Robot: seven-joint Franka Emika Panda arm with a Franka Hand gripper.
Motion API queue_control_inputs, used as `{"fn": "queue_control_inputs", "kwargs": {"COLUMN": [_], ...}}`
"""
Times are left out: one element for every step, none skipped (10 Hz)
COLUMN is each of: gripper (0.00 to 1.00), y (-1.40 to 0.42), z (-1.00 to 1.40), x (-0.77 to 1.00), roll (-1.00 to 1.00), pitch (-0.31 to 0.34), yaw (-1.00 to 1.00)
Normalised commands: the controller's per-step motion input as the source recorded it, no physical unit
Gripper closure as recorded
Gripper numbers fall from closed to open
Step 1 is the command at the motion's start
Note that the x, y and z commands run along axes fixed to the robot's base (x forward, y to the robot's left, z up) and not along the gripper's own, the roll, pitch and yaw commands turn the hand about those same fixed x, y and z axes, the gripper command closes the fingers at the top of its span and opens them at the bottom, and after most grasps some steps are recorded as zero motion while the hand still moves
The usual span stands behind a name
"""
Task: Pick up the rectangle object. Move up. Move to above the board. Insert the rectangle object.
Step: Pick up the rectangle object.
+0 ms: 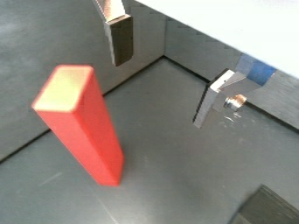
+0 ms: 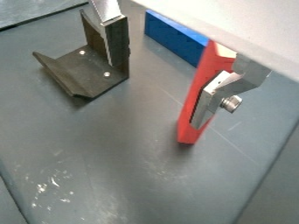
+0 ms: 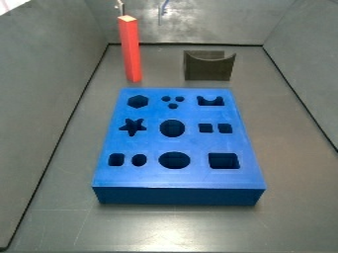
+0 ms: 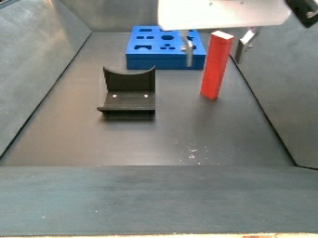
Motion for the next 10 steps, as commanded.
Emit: {"fn": "queue_control_inputs", "kwargs": {"gripper": [0.0, 0.0, 0.0, 0.0, 0.0, 0.0, 0.0, 0.0, 0.0, 0.0], "y": [-0.14, -0.17, -0.18, -0.18, -0.19, -0.19, -0.21, -0.22, -0.21, -0.2], "z": [0.07, 0.0, 0.0, 0.0, 0.0, 0.0, 0.0, 0.0, 0.0, -0.04], "x": [-0.35, -0.35, -0.34, -0.31, -0.28, -0.23, -0.21, -0.22, -0.17, -0.17], "roll": [0.0, 0.02, 0.04, 0.05, 0.07, 0.04, 0.04, 0.07, 0.11, 0.18], "pitch": [-0.149, -0.18, -0.177, -0.171, -0.157, -0.18, -0.214, -0.211, -0.191, -0.166], "yaw": [0.12, 0.15, 0.17, 0.18, 0.2, 0.23, 0.25, 0.26, 0.33, 0.4]}}
